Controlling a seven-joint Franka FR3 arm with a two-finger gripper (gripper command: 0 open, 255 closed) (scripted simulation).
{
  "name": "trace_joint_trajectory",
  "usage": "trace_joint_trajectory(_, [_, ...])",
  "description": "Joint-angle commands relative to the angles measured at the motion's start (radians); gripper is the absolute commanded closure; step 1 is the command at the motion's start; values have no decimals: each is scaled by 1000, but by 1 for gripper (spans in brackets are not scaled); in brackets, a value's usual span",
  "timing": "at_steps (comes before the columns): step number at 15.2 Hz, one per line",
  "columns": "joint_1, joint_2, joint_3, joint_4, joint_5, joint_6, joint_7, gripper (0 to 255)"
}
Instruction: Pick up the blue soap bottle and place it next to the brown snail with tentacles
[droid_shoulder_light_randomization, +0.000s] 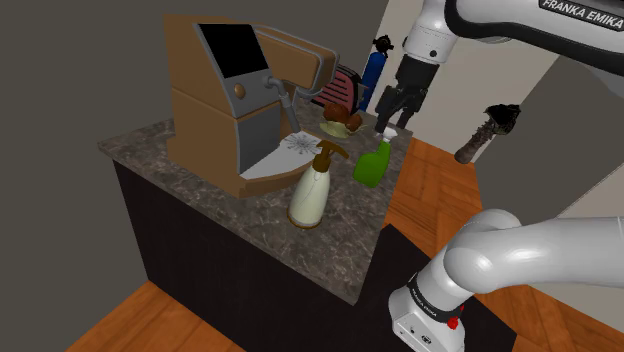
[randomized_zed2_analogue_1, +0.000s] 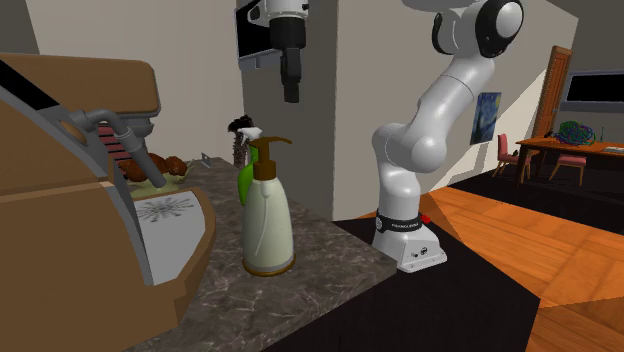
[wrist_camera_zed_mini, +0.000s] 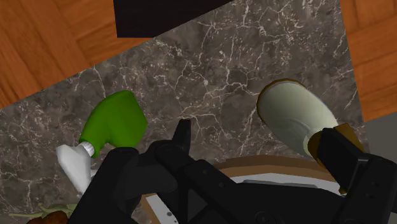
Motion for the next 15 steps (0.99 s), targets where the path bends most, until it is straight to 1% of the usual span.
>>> trace_joint_trajectory(1, [0,0,0,0,0,0,0,0])
trace_joint_trajectory(7, [26,122,124,21,39,118,126,0])
trace_joint_trajectory(13, [40,284,246,89,37,225,257,0])
trace_joint_trajectory(15, [41,291,251,78,37,242,262,0])
